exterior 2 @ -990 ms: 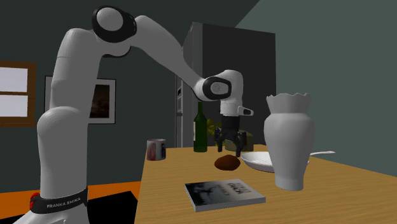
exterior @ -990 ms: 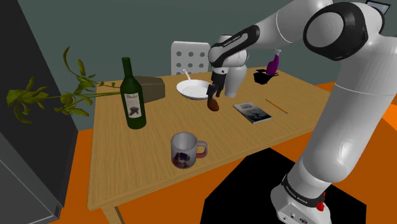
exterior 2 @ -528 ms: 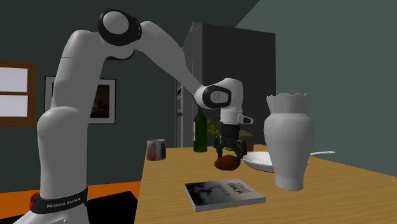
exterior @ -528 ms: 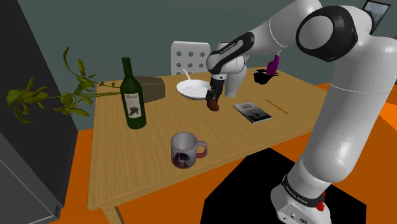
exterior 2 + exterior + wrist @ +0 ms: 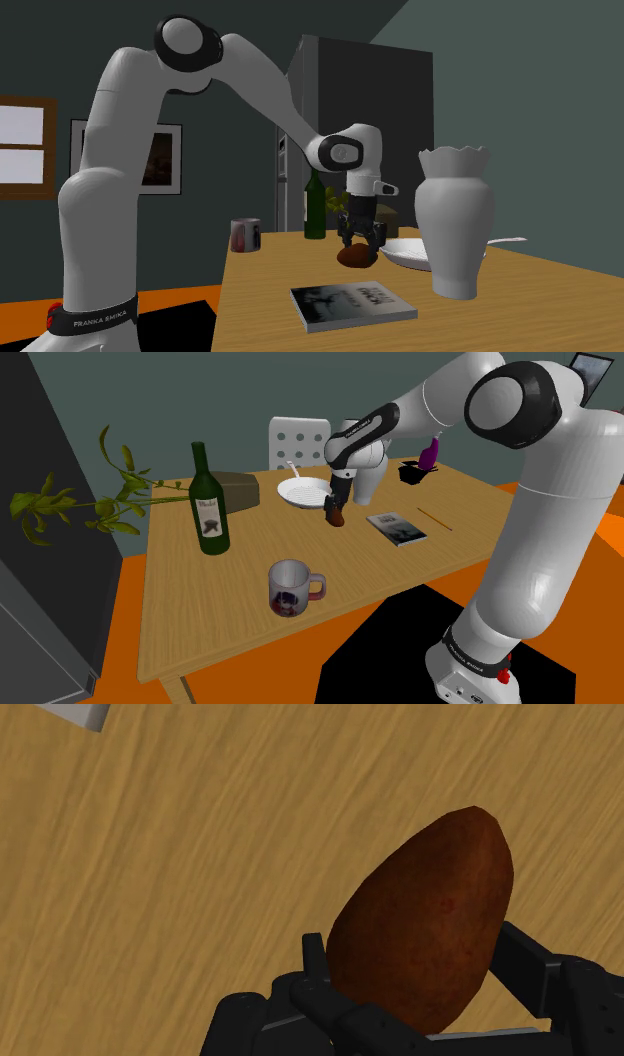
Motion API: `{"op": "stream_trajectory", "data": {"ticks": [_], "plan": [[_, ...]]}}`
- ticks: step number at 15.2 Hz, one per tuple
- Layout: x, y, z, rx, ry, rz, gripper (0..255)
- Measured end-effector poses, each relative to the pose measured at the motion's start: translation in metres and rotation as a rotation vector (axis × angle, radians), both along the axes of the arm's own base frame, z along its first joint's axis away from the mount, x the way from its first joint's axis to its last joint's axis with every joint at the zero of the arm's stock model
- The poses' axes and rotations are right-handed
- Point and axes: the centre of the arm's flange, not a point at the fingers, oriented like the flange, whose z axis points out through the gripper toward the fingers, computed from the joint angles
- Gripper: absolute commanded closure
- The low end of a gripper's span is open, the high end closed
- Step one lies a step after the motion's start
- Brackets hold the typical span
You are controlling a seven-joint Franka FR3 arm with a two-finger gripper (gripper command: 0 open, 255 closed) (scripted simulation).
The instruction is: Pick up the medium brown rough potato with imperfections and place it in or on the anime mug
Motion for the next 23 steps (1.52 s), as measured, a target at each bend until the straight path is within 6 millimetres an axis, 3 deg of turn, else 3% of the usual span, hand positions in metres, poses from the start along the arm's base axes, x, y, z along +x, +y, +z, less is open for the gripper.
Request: {"op": "stream_trajectory", "data": {"ticks": [9,23], "plan": [[0.0,0.0,0.002,0.0,0.0,0.0,255],[0.0,0.001,0.073,0.0,0.0,0.0,255]]}}
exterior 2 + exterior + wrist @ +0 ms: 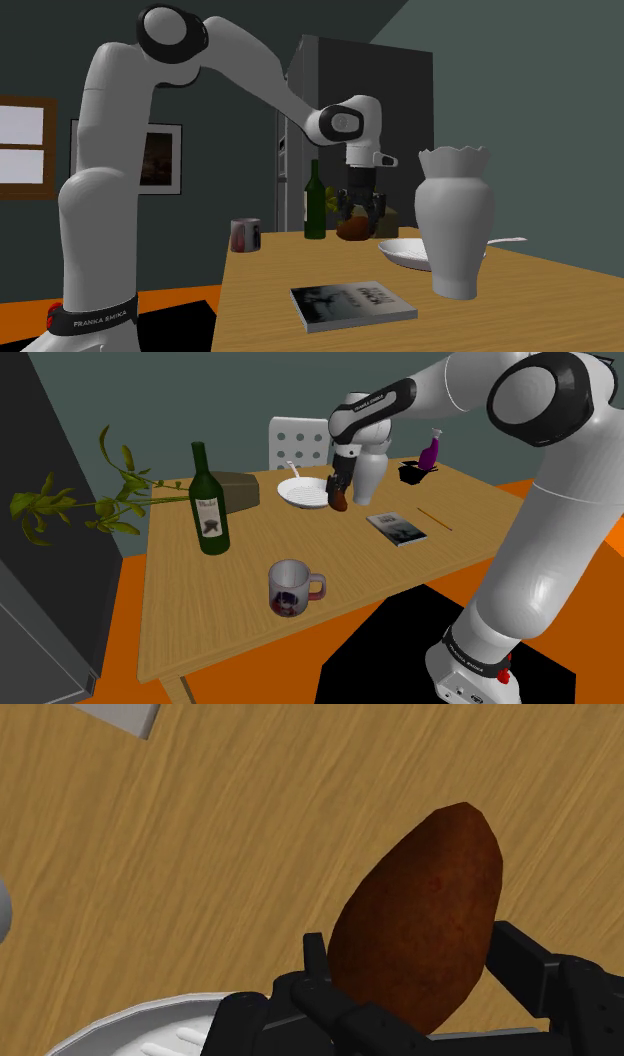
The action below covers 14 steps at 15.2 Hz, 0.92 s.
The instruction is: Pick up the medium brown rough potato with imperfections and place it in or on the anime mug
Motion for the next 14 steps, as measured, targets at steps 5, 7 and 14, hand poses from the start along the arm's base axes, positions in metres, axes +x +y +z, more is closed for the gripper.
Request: {"op": "stream_trajectory", "data": {"ticks": [5,7,14], "plan": [[0.0,0.0,0.026,0.0,0.0,0.0,255],[0.0,-0.001,0.038,0.0,0.0,0.0,255],[0.0,-0.001,0.074,0.0,0.0,0.0,255]]}}
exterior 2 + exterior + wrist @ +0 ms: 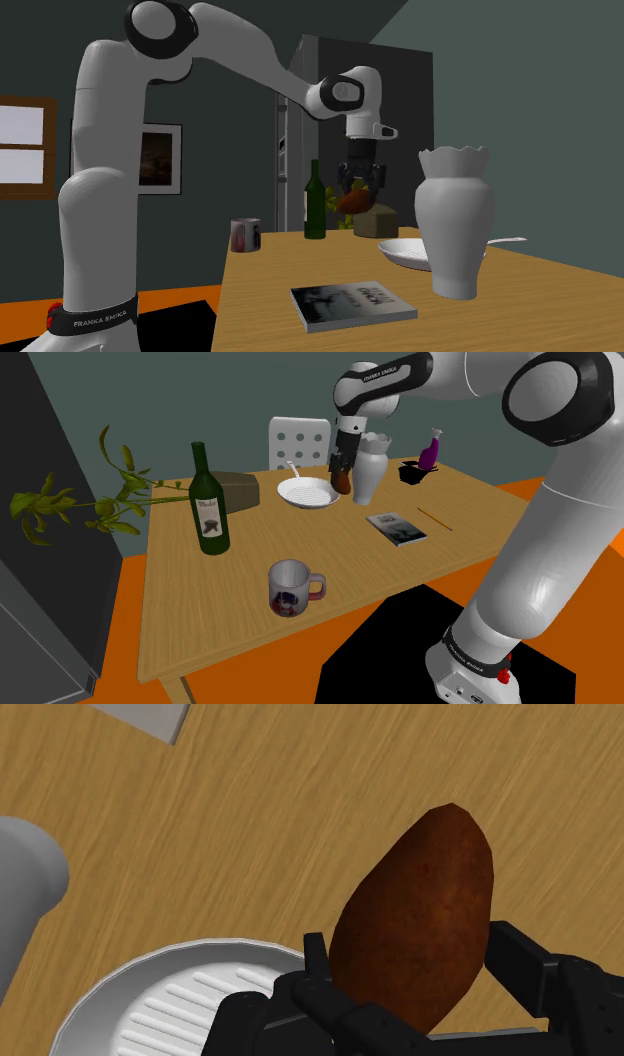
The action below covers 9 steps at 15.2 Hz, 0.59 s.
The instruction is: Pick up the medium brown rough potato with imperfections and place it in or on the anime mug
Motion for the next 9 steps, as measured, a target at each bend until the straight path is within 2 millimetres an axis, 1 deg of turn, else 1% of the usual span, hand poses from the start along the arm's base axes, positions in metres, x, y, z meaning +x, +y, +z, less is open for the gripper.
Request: {"op": "stream_trajectory", "data": {"ticks": [4,5,7,9], "plan": [[0.001,-0.001,0.02,0.0,0.0,0.0,255],[-0.002,0.005,0.022,0.0,0.0,0.0,255],[-0.013,0.024,0.023,0.0,0.0,0.001,255],[-0.026,0.046,0.023,0.0,0.0,0.001,255]]}}
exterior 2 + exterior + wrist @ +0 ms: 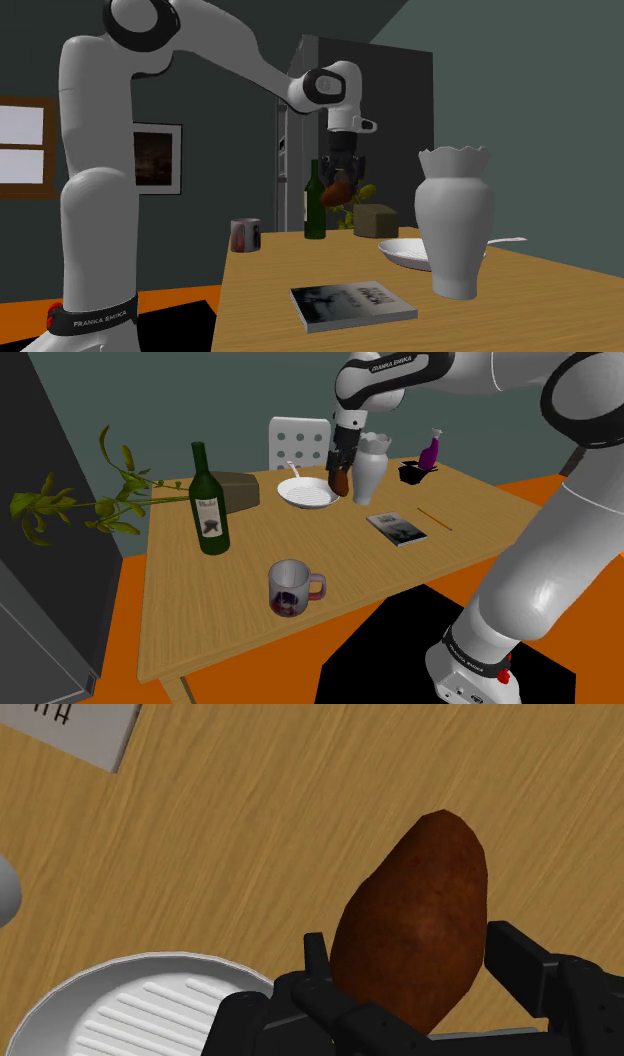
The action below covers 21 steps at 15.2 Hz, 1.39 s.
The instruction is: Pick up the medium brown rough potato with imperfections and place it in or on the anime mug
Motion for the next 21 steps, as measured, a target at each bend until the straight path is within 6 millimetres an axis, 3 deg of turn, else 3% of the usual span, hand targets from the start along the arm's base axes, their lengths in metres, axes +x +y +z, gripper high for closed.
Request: {"op": "stream_trajectory", "data": {"ticks": [21], "plan": [[-0.123,0.248,0.007,0.0,0.0,0.001,255]]}}
